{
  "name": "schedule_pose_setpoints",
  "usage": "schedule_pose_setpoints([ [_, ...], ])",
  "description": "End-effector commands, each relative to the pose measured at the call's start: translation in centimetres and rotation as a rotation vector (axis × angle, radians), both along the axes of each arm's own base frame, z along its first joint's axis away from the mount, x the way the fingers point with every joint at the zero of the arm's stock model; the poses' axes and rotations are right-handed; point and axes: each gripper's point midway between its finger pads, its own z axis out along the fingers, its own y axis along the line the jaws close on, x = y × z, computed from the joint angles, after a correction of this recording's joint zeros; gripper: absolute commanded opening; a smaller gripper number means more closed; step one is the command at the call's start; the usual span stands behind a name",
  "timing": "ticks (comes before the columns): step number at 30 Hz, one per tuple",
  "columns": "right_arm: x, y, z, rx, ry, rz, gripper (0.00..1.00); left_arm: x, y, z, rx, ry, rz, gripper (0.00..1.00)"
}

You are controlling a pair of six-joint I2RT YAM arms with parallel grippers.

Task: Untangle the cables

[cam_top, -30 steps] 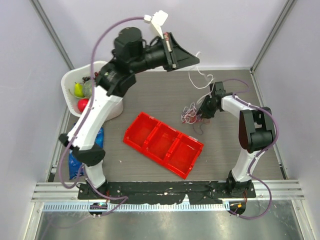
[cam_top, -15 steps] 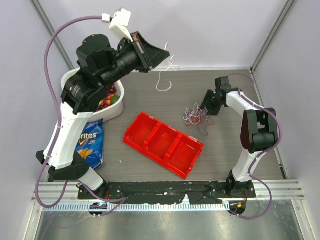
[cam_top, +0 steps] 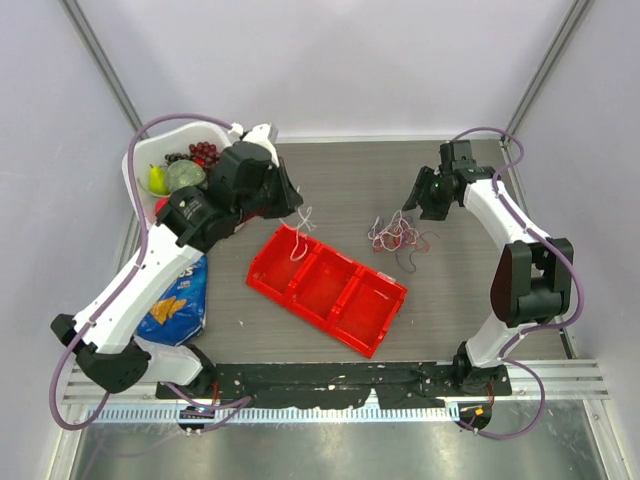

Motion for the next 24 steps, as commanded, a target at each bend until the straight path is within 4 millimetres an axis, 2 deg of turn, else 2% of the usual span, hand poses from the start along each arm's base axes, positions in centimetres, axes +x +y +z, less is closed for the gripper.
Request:
schedule_pose_setpoints([
  [1,-0.5,-0.3,1.4,-0.027,-0.028,0.017,0.55,-1.0,1.2,-0.6,-0.052,0.004,0.048,0.00],
  [6,-0.9,-0.3,1.4,-0.032,-0.022,0.022,0.55,-1.2,1.8,-4.9,0.005,0.080,0.080,0.00],
  [15,-2.0,-0.4,1.5,-0.031,-0.010,0.029,0.55,1.1,4.4,-11.1,0.213,0.111,0.205,0.00],
  [20,-2.7,-0.4,1.8,-0.029,-0.007,0.032,0.55,0.9,4.3,-16.5,0.311,0.239,0.192,0.00],
  [24,-3.3,-0.5,1.8,-0.032,-0.006,0.032,0.55,0.4,3.6,-19.5,0.343,0.318,0.150,0.00],
])
